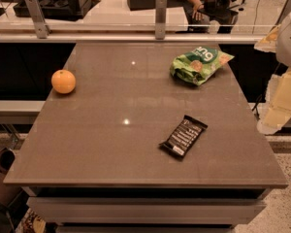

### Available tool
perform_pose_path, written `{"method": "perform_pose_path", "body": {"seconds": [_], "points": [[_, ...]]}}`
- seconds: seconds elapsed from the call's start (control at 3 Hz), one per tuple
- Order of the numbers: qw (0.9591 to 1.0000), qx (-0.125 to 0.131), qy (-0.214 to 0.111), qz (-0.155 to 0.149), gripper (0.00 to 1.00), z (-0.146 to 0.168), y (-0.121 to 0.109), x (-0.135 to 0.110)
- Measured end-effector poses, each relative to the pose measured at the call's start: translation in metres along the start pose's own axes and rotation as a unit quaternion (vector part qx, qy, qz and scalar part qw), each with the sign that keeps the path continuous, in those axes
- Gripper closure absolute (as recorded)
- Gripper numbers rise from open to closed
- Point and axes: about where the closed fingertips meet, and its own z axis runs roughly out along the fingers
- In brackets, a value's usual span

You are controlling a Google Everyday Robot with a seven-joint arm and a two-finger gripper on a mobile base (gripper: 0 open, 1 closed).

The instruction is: Move green rice chip bag near orange

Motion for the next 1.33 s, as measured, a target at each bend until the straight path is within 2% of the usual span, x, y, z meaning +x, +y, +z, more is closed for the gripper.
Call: {"method": "perform_pose_path", "body": {"seconds": [0.33, 1.33], "points": [[1.0, 0.0, 0.0, 0.0, 0.0, 0.0, 0.0, 0.0], [0.9976, -0.019, -0.06, -0.029, 0.0, 0.07, -0.087, -0.044]]}}
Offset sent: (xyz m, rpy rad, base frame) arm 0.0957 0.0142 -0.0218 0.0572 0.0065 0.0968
